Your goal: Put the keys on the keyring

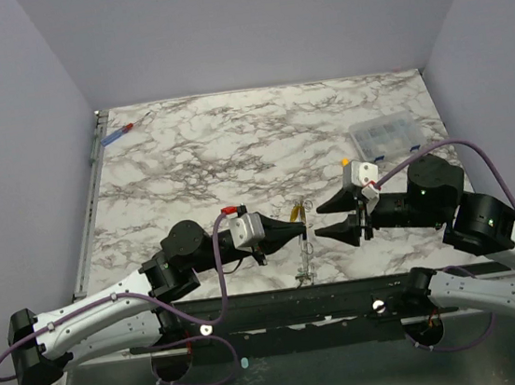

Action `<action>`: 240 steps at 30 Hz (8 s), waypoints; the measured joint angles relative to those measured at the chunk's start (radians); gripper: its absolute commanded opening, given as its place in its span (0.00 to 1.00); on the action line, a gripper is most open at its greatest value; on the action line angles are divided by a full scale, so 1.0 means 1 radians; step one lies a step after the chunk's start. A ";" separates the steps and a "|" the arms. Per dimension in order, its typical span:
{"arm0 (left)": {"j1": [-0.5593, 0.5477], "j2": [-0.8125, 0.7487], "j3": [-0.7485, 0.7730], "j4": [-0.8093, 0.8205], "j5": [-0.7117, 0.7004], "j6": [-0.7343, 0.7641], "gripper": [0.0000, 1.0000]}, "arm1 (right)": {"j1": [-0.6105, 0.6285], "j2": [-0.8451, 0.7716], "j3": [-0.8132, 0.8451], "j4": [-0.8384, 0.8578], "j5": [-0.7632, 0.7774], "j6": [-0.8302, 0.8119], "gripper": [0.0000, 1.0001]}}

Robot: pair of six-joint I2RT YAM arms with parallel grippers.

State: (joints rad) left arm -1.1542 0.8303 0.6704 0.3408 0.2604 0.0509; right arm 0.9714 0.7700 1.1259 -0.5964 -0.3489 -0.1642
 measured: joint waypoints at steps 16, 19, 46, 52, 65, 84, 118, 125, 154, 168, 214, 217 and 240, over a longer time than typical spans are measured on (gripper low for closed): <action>0.000 0.011 0.000 -0.038 0.000 0.034 0.00 | 0.000 0.115 0.067 -0.163 0.002 -0.150 0.36; 0.000 0.017 0.000 -0.043 0.000 0.043 0.00 | 0.000 0.119 0.079 -0.176 -0.008 -0.159 0.33; 0.000 0.061 0.000 -0.081 0.000 0.085 0.00 | 0.000 0.179 0.112 -0.219 -0.019 -0.178 0.26; 0.000 0.069 0.000 -0.081 0.001 0.085 0.00 | 0.000 0.179 0.111 -0.219 -0.018 -0.181 0.27; 0.000 0.071 0.000 -0.083 0.002 0.085 0.00 | 0.000 0.181 0.083 -0.219 0.002 -0.195 0.29; 0.000 0.088 0.000 -0.100 0.003 0.085 0.03 | 0.002 0.166 0.040 -0.211 0.005 -0.204 0.01; 0.000 0.018 0.056 -0.116 -0.009 0.097 0.45 | 0.002 -0.224 -0.303 0.256 0.039 -0.106 0.01; 0.000 0.066 0.068 -0.087 0.019 0.089 0.37 | 0.002 -0.230 -0.303 0.283 -0.023 -0.093 0.00; 0.000 0.110 0.069 -0.049 0.066 0.059 0.35 | 0.002 -0.214 -0.303 0.289 -0.057 -0.072 0.01; 0.001 0.120 0.069 -0.041 0.071 0.051 0.45 | 0.002 -0.212 -0.303 0.289 -0.045 -0.071 0.01; 0.002 0.094 0.060 -0.043 0.071 0.018 0.18 | 0.002 -0.184 -0.294 0.301 -0.035 -0.071 0.01; 0.002 0.088 0.055 -0.045 0.068 0.018 0.13 | 0.002 -0.176 -0.293 0.299 -0.043 -0.071 0.01; 0.000 0.069 0.059 -0.153 0.017 0.059 0.00 | 0.002 -0.117 -0.276 0.250 -0.026 -0.045 0.42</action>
State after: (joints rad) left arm -1.1542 0.8997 0.7292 0.1883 0.2771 0.1101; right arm 0.9733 0.6525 0.8497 -0.3462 -0.3748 -0.2092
